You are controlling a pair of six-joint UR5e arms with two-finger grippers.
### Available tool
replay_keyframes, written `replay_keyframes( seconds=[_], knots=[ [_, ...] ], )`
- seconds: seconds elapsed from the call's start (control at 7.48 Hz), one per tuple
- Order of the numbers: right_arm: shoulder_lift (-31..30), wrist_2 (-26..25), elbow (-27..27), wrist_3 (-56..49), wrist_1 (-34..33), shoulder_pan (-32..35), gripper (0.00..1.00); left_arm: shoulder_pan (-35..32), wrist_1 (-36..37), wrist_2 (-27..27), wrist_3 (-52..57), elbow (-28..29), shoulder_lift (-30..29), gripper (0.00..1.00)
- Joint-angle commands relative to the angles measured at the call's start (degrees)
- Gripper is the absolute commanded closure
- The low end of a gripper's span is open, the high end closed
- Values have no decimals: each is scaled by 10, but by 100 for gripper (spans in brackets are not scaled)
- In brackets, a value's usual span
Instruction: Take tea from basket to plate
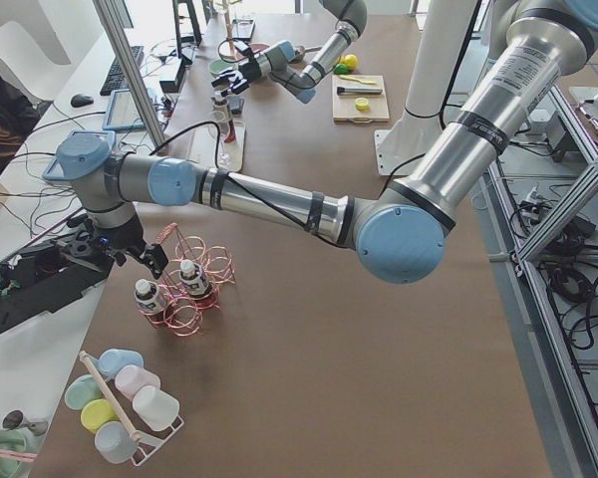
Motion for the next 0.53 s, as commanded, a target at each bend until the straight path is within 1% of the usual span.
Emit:
replay_keyframes(
  seconds=[0.0,0.13,0.27,0.4],
  knots=[
    [-39,37,125,2,-93,5,0,8,82,0,129,-144,92,2],
    [-57,51,160,3,-113,5,0,10,149,3,213,-216,125,2],
    [-78,76,190,4,-130,6,0,10,189,4,265,-261,141,2],
    [-102,103,235,4,-168,6,0,13,188,0,274,-297,176,2]
  ],
)
